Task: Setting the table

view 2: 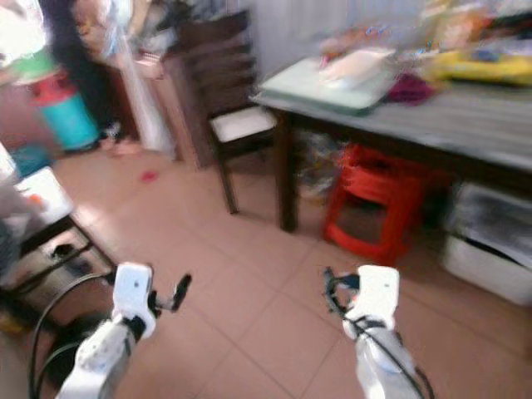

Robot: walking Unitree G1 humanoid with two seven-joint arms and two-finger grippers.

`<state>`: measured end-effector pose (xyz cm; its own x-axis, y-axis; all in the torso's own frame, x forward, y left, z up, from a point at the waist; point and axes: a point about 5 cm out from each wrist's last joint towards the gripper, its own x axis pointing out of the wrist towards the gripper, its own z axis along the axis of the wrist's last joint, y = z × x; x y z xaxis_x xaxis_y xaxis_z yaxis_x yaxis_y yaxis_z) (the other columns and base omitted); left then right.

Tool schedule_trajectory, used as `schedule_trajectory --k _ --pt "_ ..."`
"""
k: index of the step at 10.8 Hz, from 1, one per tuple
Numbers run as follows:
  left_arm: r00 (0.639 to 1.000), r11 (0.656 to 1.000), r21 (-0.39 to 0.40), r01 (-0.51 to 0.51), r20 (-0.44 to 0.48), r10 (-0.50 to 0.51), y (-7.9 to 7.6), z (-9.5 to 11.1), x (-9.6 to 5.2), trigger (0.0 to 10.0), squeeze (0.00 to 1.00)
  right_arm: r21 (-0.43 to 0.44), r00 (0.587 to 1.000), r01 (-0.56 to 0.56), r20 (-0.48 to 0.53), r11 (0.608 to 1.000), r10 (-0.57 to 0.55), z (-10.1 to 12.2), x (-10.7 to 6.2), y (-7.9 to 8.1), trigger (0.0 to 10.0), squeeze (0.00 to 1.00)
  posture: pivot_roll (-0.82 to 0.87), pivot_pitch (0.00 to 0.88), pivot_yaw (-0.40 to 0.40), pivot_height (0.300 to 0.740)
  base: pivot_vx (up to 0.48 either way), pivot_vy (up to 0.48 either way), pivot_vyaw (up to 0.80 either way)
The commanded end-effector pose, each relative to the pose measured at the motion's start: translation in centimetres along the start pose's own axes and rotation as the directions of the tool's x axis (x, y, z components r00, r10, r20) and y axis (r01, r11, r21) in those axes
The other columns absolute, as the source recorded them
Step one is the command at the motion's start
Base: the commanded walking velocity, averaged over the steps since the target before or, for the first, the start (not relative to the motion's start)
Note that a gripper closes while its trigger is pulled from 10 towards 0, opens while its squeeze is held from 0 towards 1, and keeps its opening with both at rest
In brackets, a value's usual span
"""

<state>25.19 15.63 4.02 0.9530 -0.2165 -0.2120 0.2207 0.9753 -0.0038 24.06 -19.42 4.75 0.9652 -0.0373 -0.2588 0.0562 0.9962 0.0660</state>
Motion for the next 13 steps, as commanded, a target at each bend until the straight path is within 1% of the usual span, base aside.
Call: schedule_trajectory --k 1,2,4,8,11,13 --pt "1.000 1.000 0.002 -0.012 0.013 0.012 0.6 0.6 0.1 10.0 0.00 0.007 1.000 -0.021 -0.001 1.000 0.021 0.1 0.1 0.7 10.0 0.00 -0.13 0.046 0.078 0.740 0.000 0.000 -0.78" --pt "1.000 1.000 -0.012 -0.005 0.019 0.006 0.5 0.7 0.1 10.0 0.00 0.002 1.000 -0.025 0.002 1.000 0.025 0.1 0.2 0.8 10.0 0.00 -0.13 0.043 0.077 0.740 0.000 0.000 -0.78" --pt "1.000 1.000 -0.024 0.008 0.022 -0.008 0.3 0.8 0.0 10.0 0.00 -0.004 1.000 -0.030 0.006 1.000 0.030 0.3 0.3 0.9 10.0 0.00 -0.13 0.041 0.075 0.740 0.000 -0.328 -0.78" --pt "1.000 1.000 -0.026 0.017 0.017 -0.016 0.3 0.8 -0.1 10.0 0.00 0.004 0.999 -0.035 0.016 0.999 0.035 0.4 0.4 1.0 10.0 0.00 -0.13 0.041 0.080 0.740 0.000 -0.448 -0.75" --pt "1.000 1.000 -0.022 0.021 0.019 -0.021 0.3 1.1 -0.1 10.0 0.00 -0.005 0.998 -0.039 0.041 0.999 0.040 0.9 0.6 1.1 10.0 0.00 -0.13 0.042 0.079 0.740 0.000 -0.480 0.00" --pt "0.999 0.999 -0.023 0.026 0.038 -0.025 0.1 1.7 0.1 10.0 0.00 -0.050 0.997 -0.054 0.054 0.997 0.057 1.6 1.0 1.5 10.0 0.00 -0.12 0.046 0.080 0.740 0.000 -0.480 0.00"
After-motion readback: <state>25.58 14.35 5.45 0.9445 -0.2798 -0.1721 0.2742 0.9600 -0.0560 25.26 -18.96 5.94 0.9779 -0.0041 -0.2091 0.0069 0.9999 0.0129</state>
